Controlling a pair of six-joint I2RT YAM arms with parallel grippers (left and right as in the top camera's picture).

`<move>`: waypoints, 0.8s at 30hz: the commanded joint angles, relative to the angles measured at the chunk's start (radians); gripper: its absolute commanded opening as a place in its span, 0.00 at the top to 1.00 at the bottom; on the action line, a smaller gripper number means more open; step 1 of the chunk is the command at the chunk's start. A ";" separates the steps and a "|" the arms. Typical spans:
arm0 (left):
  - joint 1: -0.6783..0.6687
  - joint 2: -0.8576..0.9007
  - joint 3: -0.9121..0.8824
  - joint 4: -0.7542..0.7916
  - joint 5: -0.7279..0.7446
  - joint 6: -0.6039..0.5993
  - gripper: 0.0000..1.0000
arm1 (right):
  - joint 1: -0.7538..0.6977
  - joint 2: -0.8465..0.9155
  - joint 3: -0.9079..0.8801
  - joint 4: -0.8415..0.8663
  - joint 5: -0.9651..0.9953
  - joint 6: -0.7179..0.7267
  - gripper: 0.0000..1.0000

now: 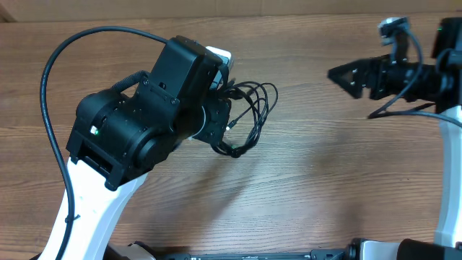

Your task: Untangle cables

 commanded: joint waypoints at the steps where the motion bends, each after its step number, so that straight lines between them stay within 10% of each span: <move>1: 0.000 -0.019 0.025 0.047 -0.135 0.038 0.96 | 0.064 -0.005 0.007 -0.015 -0.038 0.019 0.18; 10: 0.000 -0.018 0.025 0.214 -0.242 -0.009 0.96 | 0.222 -0.005 0.007 -0.069 -0.039 0.108 0.29; 18: 0.000 -0.016 0.025 0.312 -0.106 -0.063 0.96 | 0.368 -0.005 0.007 0.013 -0.079 0.172 0.26; 24: 0.000 -0.016 0.025 0.313 -0.027 -0.070 0.96 | 0.412 -0.005 0.007 0.129 -0.078 0.251 0.41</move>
